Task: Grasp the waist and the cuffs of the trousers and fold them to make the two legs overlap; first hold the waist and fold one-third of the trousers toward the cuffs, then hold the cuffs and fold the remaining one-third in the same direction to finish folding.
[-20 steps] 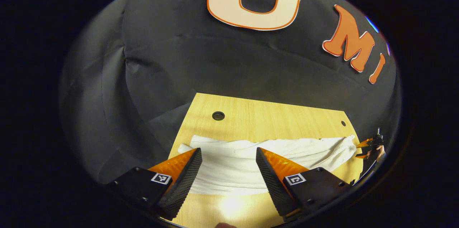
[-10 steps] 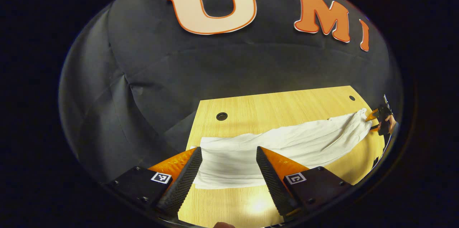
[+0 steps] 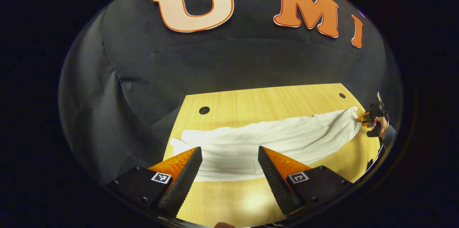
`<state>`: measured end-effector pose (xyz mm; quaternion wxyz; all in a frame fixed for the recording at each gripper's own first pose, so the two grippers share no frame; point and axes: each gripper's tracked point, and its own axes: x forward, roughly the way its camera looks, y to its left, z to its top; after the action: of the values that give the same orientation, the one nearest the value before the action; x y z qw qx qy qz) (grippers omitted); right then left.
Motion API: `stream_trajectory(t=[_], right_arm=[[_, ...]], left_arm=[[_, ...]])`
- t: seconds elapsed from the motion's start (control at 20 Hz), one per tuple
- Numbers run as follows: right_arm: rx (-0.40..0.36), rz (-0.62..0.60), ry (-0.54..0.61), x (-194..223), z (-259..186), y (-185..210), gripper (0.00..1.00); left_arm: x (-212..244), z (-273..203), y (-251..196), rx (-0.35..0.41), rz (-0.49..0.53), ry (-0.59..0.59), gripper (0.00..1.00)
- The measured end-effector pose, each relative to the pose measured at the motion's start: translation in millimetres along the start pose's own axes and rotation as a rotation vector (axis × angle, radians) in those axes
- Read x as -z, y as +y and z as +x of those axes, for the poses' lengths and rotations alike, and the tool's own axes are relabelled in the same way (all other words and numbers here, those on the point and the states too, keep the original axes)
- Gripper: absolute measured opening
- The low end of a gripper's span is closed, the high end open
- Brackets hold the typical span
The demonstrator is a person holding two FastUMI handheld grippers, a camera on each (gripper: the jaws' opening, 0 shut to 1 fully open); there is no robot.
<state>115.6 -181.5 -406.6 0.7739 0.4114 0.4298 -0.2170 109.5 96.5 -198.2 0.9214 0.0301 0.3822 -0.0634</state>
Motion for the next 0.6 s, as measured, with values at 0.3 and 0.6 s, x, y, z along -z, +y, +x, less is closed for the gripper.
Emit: stream_trajectory(t=[0.3, 0.6], right_arm=[[-0.242, -0.003, -0.105, -37.8, -54.8, 32.2, 0.07], [-0.285, -0.130, -0.195, -49.7, -64.6, 40.0, 0.08]], left_arm=[[6.8, 8.3, -3.2, 0.020, -0.003, 0.017, 1.00], [7.6, 19.0, 0.4, 0.088, -0.012, 0.005, 1.00]])
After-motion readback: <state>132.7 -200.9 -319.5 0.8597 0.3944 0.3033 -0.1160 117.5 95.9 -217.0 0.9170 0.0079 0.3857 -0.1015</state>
